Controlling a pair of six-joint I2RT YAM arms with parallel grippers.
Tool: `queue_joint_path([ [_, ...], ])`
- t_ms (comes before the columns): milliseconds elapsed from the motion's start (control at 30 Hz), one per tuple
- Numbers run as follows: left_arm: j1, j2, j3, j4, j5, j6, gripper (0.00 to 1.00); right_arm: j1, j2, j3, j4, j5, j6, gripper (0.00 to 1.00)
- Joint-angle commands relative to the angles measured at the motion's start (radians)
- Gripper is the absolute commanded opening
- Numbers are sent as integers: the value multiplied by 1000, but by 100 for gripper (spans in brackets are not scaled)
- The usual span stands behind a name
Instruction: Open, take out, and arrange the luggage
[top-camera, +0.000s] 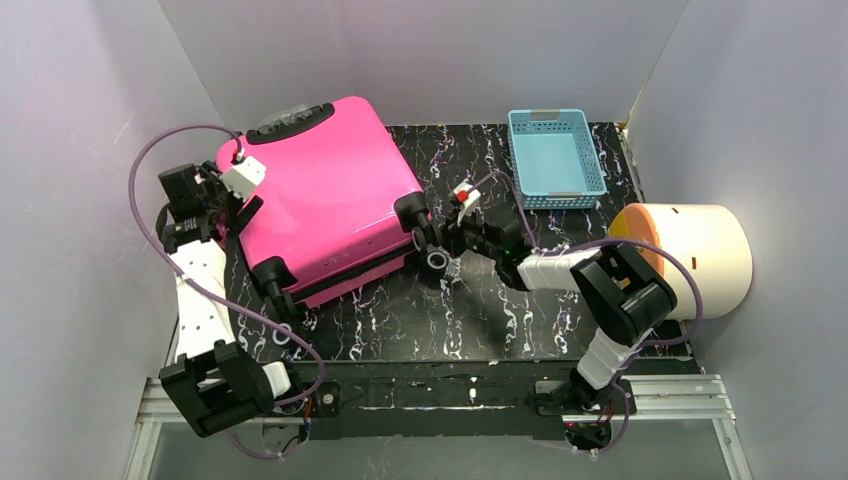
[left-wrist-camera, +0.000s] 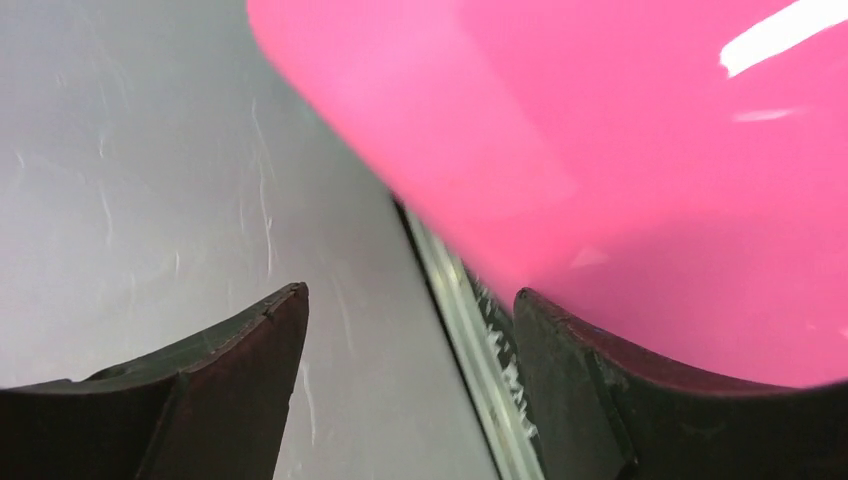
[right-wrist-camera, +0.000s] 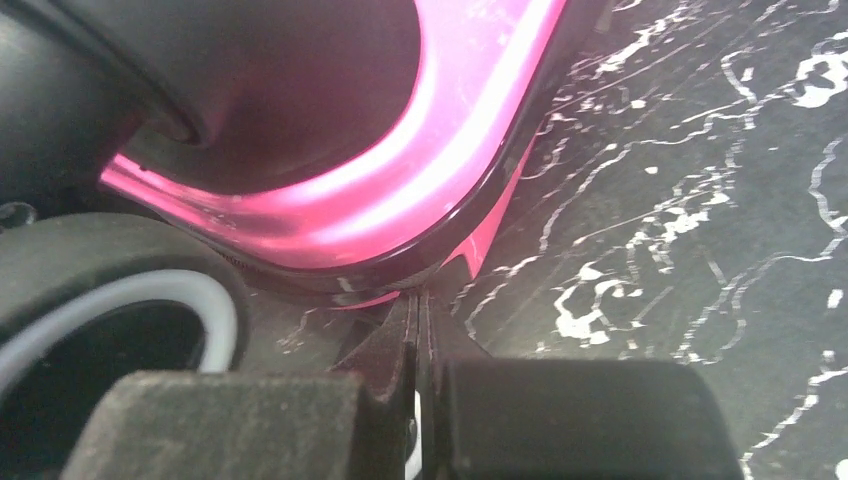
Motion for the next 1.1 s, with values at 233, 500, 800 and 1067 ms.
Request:
queue_joint_path([
  [233, -207, -80, 364, -628, 483, 89, 88, 148, -35, 12, 198, -174, 90, 1],
  [500, -889, -83, 360, -832, -4, 298, 98, 148, 35, 52, 193, -165, 77, 1],
  [800, -1178, 74, 410, -750, -19, 734, 98, 148, 63, 40, 241, -176, 112, 1],
  [1067, -1259, 222, 434, -822, -95, 935, 98, 147, 92, 68, 242, -195, 111, 1],
])
